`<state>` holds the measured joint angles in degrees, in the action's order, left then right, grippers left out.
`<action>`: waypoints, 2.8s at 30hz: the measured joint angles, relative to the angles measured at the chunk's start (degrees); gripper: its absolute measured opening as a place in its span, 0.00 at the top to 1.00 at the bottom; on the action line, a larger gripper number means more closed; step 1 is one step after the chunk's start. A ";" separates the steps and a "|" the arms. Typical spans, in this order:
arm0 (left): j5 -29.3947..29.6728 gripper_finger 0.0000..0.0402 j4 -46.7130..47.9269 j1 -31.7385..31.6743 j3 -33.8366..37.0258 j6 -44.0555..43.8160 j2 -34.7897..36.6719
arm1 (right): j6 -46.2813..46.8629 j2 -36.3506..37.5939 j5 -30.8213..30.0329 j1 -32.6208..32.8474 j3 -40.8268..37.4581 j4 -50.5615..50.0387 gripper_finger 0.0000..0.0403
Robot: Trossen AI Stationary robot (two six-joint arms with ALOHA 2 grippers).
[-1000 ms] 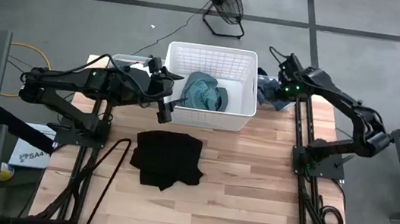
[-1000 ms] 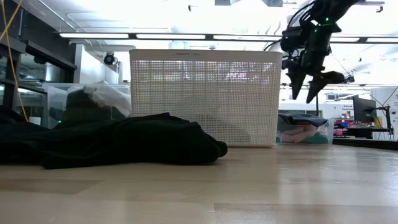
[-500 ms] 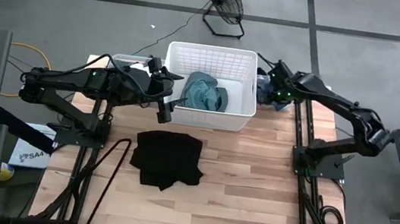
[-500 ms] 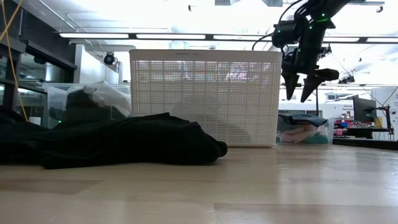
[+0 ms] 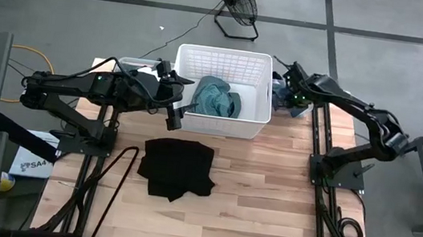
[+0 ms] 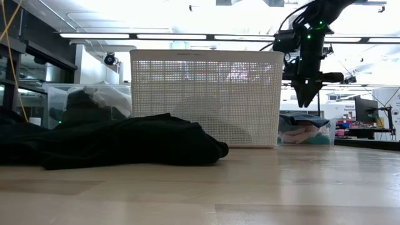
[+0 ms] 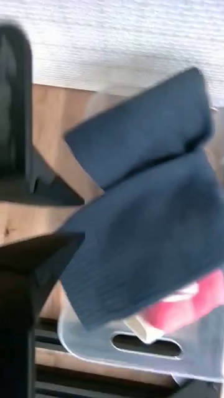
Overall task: Pick & Place Cloths
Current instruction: Put the blue sock into the right transparent bin
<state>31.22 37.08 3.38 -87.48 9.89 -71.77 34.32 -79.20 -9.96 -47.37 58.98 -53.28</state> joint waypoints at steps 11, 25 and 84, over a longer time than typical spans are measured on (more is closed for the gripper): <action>-0.02 0.27 0.02 0.00 0.00 -0.09 0.00 | -4.90 -5.36 3.04 -7.00 0.00 7.05 0.99; -0.04 0.27 0.48 0.00 0.00 -1.42 0.00 | -6.77 -18.29 2.86 -13.33 0.09 17.08 0.99; -0.07 0.27 2.14 0.00 0.00 -2.83 0.00 | -13.09 -7.43 5.52 -13.87 -0.04 26.21 0.60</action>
<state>31.16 39.22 3.38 -87.48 7.06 -71.77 21.23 -86.63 -4.43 -61.25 58.94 -27.07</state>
